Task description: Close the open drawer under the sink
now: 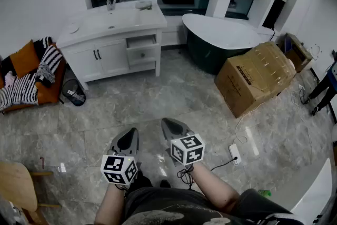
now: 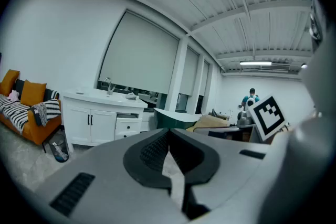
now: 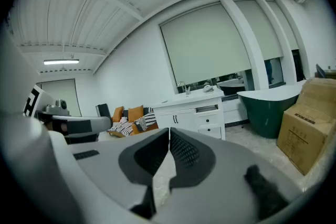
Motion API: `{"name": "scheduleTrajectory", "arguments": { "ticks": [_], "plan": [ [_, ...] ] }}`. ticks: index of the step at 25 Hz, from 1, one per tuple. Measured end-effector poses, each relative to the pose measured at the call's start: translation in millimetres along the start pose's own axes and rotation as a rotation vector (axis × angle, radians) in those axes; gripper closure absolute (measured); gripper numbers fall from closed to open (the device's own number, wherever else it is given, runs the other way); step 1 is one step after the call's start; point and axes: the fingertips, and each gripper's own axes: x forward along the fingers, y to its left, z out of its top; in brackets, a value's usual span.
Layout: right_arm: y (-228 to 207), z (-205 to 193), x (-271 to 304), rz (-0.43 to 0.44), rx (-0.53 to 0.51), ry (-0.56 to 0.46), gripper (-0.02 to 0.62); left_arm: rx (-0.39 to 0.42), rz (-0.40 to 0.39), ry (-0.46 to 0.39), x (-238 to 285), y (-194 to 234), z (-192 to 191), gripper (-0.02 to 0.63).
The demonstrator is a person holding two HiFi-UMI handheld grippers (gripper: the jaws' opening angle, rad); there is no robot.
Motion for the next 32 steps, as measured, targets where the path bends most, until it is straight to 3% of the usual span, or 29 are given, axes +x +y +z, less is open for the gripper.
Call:
{"name": "scheduleTrajectory", "arguments": {
  "ticks": [5, 22, 32],
  "plan": [
    [4.6, 0.0, -6.0, 0.019, -0.009, 0.005, 0.568, 0.060, -0.031, -0.018, -3.9, -17.3, 5.2, 0.591],
    [-6.2, -6.1, -21.7, 0.041, 0.059, -0.030, 0.568, -0.014, 0.042, -0.022, -13.8, -11.0, 0.1, 0.591],
    [-35.6, -20.4, 4.8, 0.003, 0.082, 0.016, 0.568, -0.046, 0.016, 0.018, 33.3, 8.0, -13.3, 0.591]
  ]
}}
